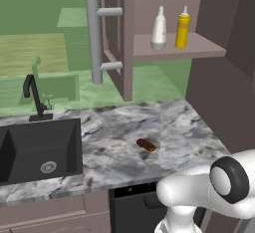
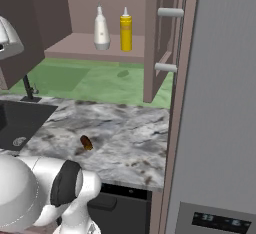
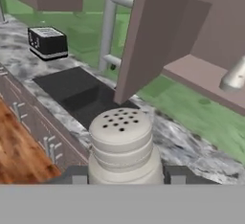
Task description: There are various items on the counter. Only move the condiments/shakers into the cabinet.
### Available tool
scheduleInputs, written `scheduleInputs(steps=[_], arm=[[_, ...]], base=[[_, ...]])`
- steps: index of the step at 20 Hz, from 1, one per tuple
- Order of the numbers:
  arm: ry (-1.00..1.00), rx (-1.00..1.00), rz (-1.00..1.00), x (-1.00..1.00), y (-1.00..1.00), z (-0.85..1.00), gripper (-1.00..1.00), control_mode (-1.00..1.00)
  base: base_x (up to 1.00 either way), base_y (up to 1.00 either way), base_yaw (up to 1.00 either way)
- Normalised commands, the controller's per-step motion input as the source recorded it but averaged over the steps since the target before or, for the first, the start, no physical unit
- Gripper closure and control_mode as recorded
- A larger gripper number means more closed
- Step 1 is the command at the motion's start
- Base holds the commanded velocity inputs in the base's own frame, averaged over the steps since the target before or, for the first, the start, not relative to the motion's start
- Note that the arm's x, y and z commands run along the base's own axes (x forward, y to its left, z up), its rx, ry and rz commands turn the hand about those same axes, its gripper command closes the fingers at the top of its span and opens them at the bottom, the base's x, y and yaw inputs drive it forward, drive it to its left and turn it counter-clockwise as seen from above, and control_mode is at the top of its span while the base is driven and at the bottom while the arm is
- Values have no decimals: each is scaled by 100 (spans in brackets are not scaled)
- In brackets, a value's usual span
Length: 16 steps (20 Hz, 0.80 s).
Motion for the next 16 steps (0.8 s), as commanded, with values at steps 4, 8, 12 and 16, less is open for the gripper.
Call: scheduleInputs(steps=[4, 8, 12, 16], arm=[[-21, 36, -12, 5, 0, -40, 100, -100], [-17, 44, -14, 0, -4, -70, 100, -100], [-20, 31, -19, 0, -16, -100, 100, -100], [-5, 4, -16, 1, -4, -100, 100, -100]], base=[[0, 0, 0], [0, 0, 0], [0, 0, 0], [0, 0, 0]])
